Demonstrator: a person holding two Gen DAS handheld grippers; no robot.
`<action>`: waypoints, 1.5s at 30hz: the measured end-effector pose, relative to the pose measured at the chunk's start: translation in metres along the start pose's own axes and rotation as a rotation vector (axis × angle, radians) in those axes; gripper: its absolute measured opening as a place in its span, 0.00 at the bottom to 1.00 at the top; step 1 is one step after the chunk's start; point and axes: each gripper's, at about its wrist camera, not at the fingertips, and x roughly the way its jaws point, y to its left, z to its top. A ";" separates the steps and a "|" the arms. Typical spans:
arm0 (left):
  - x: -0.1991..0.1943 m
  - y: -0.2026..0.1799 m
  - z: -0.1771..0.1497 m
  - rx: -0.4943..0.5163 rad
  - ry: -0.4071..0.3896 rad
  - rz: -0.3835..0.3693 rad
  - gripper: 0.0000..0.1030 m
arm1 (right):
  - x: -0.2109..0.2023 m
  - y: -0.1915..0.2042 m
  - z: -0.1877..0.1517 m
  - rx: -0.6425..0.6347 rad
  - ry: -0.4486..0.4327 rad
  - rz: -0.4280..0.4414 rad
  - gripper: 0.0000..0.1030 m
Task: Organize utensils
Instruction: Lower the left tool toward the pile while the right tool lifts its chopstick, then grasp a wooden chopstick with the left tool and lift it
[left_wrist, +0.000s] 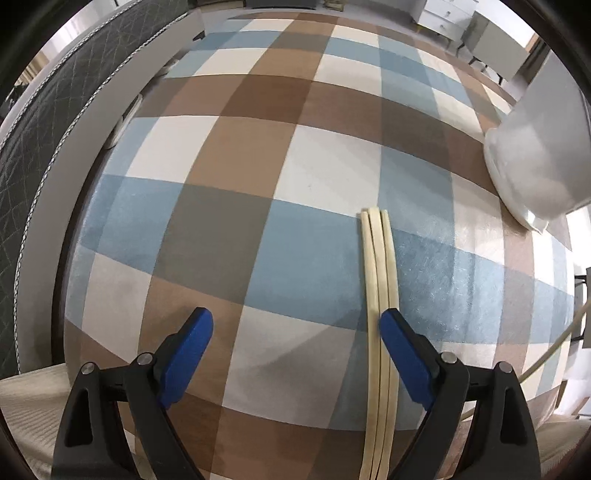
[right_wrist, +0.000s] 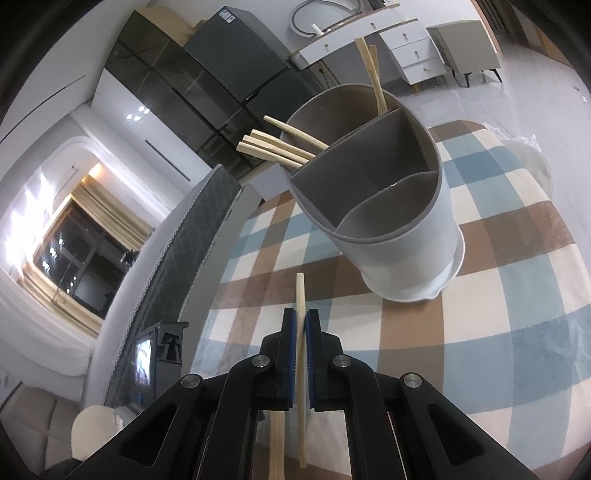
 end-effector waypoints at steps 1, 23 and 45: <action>0.000 0.001 0.001 -0.005 0.000 0.007 0.87 | -0.001 0.000 0.000 0.002 -0.001 0.001 0.04; 0.002 -0.027 0.031 0.044 0.017 -0.044 0.02 | -0.010 0.001 0.001 -0.019 -0.018 -0.014 0.04; -0.123 0.005 -0.019 0.030 -0.400 -0.255 0.01 | -0.046 0.062 -0.038 -0.263 -0.130 -0.104 0.04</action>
